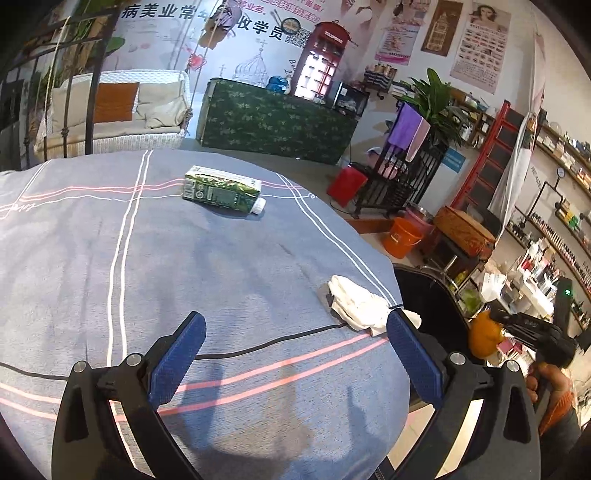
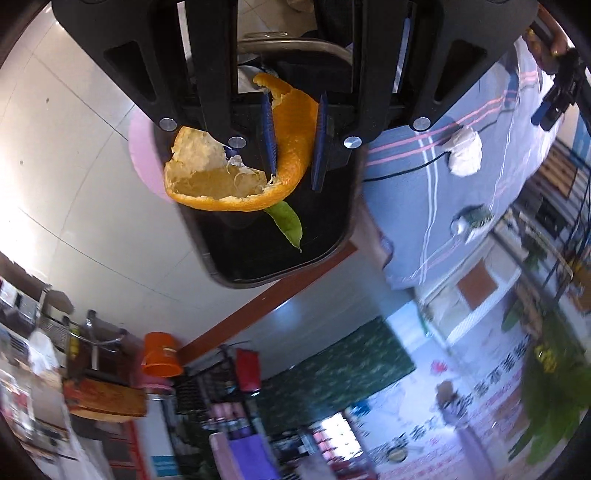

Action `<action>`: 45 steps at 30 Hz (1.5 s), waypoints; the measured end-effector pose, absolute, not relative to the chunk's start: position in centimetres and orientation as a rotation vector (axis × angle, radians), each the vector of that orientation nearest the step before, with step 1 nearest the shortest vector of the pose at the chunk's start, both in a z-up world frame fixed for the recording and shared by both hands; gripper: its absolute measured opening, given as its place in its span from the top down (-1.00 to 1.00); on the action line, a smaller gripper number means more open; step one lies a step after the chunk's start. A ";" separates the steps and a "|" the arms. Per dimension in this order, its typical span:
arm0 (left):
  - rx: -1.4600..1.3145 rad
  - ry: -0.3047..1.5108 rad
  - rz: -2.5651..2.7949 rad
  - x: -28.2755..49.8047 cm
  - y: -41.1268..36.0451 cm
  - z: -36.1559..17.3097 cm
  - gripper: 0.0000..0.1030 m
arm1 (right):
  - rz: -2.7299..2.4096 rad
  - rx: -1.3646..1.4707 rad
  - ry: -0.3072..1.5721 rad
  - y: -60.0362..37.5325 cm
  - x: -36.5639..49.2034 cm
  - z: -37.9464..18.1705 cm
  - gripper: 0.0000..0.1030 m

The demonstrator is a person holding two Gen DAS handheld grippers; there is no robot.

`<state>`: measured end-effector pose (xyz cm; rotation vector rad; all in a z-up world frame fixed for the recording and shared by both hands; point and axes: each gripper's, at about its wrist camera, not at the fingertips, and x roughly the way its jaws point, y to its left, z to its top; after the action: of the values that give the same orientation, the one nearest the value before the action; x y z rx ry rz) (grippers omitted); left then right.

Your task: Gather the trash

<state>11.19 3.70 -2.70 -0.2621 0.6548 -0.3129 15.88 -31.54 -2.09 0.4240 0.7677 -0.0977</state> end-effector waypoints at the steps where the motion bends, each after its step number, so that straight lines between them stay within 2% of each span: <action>1: -0.272 0.656 -0.314 11.2 3.9 -2.8 -0.88 | -0.099 0.410 0.783 -31.1 15.9 -3.1 0.63; 4: -0.290 0.656 -0.321 11.0 4.4 -2.9 -0.88 | -0.092 0.325 0.849 -29.4 17.5 -4.1 0.60; 6: -0.284 0.663 -0.324 11.1 4.5 -3.0 -0.88 | -0.116 0.268 0.856 -30.9 17.1 -4.9 0.40; 8: -0.274 0.670 -0.326 11.1 4.5 -3.0 -0.88 | -0.144 0.186 0.857 -30.4 17.3 -4.6 -0.38; 9: -0.270 0.673 -0.327 11.1 4.5 -3.0 -0.88 | -0.168 0.157 0.851 -30.5 17.3 -4.5 -0.43; 16: -0.257 0.687 -0.338 11.2 4.6 -3.3 -0.89 | -0.117 0.175 0.831 -29.2 15.9 -3.8 -0.44; 30: -0.171 0.696 -0.208 12.2 6.3 -3.1 -0.89 | 0.300 0.167 0.876 -16.4 16.6 -5.8 -0.46; 38: -0.217 0.698 -0.114 13.8 10.4 -2.5 -0.89 | 0.322 0.091 0.883 -13.1 18.8 -6.6 -0.46; 44: -0.235 0.724 -0.126 15.0 10.3 -2.5 -0.89 | 0.238 0.017 0.895 -12.2 20.9 -7.4 -0.46; 45: -0.231 0.729 -0.132 15.2 10.1 -2.5 -0.89 | 0.235 0.016 0.901 -12.2 21.1 -7.6 -0.41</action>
<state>15.23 10.08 -2.51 -0.2310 0.7291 -0.1316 21.11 -12.16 -7.59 0.0158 0.9008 0.2349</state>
